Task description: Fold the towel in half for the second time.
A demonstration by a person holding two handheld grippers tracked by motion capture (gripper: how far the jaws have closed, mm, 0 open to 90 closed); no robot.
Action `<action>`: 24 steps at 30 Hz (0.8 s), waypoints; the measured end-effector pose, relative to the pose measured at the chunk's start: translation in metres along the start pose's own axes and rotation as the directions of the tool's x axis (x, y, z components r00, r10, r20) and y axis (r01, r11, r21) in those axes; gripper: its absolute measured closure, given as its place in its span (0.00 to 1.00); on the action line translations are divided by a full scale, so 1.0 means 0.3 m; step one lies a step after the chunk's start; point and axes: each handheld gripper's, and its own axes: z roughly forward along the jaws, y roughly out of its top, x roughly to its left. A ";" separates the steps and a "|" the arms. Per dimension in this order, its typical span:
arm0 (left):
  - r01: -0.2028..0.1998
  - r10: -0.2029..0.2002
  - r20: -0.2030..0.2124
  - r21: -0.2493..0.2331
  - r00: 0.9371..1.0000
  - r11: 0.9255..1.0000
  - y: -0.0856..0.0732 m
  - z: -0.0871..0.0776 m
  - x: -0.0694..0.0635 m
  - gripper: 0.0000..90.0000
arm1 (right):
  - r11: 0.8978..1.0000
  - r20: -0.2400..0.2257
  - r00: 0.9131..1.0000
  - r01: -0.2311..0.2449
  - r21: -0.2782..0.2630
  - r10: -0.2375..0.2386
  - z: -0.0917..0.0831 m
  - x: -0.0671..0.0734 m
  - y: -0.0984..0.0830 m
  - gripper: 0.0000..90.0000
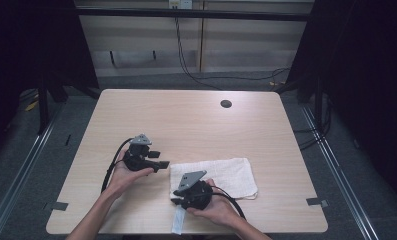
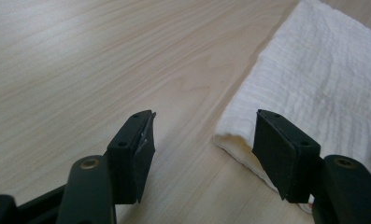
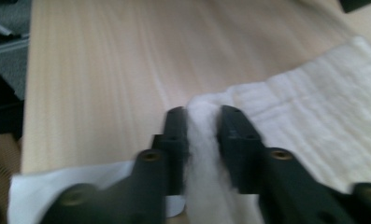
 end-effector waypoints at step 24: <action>-0.045 0.038 0.076 0.086 0.996 0.995 0.004 0.112 -0.023 0.59 | 0.996 -0.048 0.995 -0.086 0.005 0.086 0.000 -0.036 0.002 0.93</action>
